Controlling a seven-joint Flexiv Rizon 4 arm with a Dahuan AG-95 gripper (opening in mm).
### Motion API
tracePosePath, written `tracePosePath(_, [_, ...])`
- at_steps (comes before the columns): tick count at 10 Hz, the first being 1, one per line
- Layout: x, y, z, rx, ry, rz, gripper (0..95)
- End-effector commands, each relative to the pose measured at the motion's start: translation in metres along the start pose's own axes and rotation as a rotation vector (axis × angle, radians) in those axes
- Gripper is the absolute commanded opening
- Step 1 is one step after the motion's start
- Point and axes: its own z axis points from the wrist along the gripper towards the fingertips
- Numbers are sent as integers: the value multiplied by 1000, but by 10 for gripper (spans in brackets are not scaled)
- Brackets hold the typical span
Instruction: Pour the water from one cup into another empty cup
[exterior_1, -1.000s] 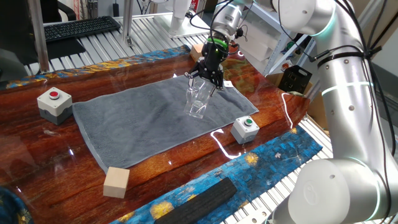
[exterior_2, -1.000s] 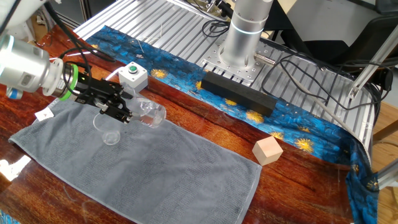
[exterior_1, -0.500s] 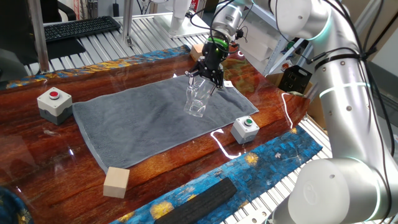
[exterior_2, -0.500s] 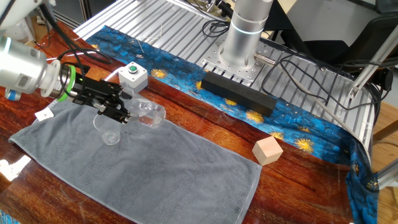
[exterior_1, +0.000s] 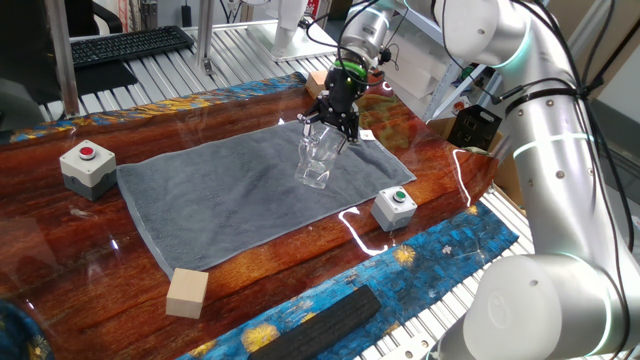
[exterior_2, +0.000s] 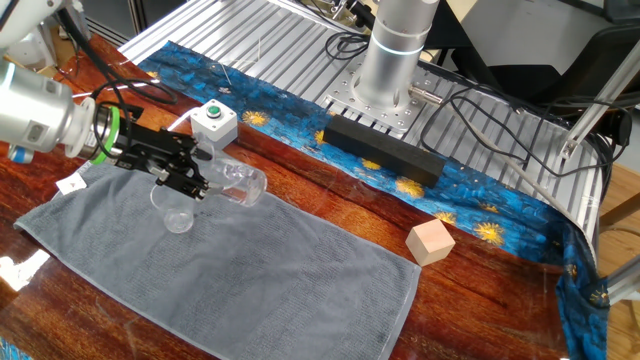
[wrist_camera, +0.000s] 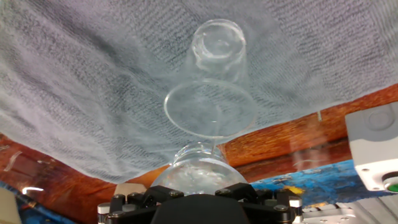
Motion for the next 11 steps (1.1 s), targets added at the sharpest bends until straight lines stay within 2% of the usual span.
tracePosePath(1, [0,0,0,-4,5,2,0])
tracePosePath(11, [0,1,0,-33,39,11,0])
